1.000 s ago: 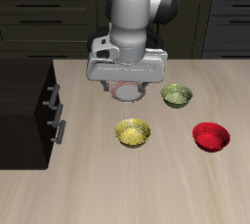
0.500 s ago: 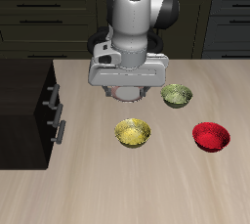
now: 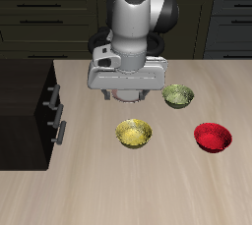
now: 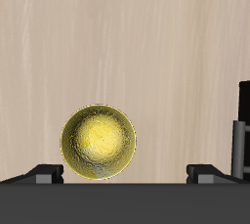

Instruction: Place the yellow bowl on the plate

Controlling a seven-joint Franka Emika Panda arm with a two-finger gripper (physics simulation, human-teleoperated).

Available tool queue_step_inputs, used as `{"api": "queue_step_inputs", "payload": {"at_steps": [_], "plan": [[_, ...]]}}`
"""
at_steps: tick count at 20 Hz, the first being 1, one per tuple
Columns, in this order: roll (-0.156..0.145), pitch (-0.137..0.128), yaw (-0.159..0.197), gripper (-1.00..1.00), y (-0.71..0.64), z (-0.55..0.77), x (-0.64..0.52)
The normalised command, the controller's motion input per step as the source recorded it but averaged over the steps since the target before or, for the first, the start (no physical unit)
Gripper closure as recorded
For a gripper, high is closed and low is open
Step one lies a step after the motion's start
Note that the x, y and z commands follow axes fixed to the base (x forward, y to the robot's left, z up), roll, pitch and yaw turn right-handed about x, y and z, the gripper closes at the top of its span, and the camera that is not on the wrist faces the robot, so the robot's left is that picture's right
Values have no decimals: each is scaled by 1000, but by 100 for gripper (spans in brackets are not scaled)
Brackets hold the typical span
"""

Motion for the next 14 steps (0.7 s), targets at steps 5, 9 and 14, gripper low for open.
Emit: {"api": "queue_step_inputs", "payload": {"at_steps": [5,9,14], "plan": [[-8,-16,15,-100,-70,-77,-35],[-20,9,15,-100,-124,-222,-27],[-6,-17,-13,-100,-42,-55,-31]]}}
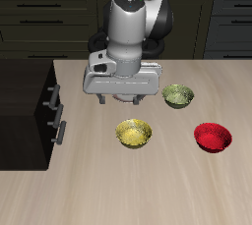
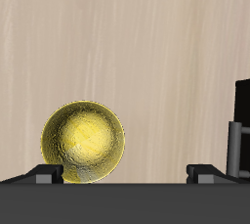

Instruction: Place the yellow bowl on the plate

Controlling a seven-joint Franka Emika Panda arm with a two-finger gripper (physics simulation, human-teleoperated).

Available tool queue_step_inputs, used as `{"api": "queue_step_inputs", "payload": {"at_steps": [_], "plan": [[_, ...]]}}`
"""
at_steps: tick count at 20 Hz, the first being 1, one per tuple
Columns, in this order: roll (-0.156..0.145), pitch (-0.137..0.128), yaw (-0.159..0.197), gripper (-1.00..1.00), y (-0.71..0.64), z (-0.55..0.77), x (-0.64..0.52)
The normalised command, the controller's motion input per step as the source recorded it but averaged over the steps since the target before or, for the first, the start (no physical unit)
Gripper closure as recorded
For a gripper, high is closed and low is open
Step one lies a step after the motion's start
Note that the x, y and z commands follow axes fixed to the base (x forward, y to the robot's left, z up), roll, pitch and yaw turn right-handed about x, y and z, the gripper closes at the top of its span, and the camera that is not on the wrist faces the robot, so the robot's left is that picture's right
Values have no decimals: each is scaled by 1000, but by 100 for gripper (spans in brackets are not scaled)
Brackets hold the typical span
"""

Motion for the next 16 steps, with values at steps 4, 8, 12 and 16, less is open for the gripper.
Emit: {"api": "queue_step_inputs", "payload": {"at_steps": [4,8,12,16], "plan": [[13,-11,14,-100,55,-129,-15],[-6,32,-3,-100,0,-255,-47],[-1,9,-20,-100,-1,-91,-48],[9,24,-35,-100,125,-106,-98]]}}
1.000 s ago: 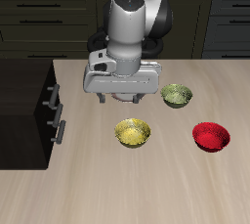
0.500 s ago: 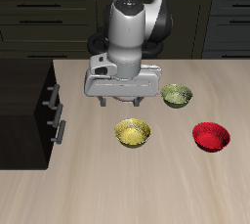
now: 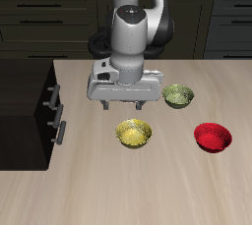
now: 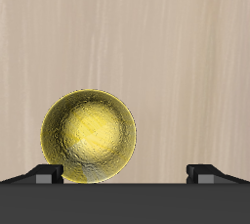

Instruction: Place the yellow bowl on the plate

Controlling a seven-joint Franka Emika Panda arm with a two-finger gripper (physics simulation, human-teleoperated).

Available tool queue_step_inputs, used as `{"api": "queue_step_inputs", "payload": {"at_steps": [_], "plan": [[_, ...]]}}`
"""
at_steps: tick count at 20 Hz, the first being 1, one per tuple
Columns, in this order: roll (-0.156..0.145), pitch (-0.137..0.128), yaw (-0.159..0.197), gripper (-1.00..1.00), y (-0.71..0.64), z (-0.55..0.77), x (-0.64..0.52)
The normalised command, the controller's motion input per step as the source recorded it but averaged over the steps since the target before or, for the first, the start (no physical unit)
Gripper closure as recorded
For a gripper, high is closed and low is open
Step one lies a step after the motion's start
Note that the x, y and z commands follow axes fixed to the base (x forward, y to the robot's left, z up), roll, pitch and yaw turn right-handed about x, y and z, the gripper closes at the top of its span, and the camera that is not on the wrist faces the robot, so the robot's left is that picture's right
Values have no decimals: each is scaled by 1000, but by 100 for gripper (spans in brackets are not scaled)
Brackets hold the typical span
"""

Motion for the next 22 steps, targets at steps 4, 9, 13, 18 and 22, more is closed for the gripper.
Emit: {"api": "queue_step_inputs", "payload": {"at_steps": [4,9,13,18,22], "plan": [[15,38,1,-100,49,-257,-13],[-16,19,-14,-100,-49,-95,2],[-36,-17,16,-100,-45,-162,-70],[5,3,-8,-100,-70,-131,57],[-3,13,2,-100,-46,-177,-2]]}}
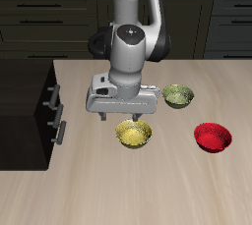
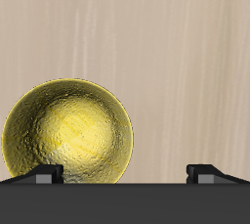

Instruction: Place the yellow bowl on the plate

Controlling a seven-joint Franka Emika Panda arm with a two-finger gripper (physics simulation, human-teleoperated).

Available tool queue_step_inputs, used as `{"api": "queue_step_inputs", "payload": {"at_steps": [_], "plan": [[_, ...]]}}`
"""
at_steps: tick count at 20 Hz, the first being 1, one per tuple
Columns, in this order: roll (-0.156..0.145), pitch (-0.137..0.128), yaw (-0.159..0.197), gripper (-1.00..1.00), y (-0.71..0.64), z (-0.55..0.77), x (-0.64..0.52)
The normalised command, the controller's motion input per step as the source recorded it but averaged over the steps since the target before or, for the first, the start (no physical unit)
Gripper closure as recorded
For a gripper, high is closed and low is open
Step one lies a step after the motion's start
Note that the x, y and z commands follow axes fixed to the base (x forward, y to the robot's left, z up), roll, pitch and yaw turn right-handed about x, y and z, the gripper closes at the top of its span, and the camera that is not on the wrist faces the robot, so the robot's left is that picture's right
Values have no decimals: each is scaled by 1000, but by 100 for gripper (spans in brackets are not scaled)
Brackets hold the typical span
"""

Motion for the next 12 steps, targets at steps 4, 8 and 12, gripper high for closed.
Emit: {"api": "queue_step_inputs", "payload": {"at_steps": [4,8,12], "plan": [[2,22,-15,-100,23,-233,-18],[23,18,-3,-100,93,-164,15],[15,30,9,-100,99,-250,-12]]}}
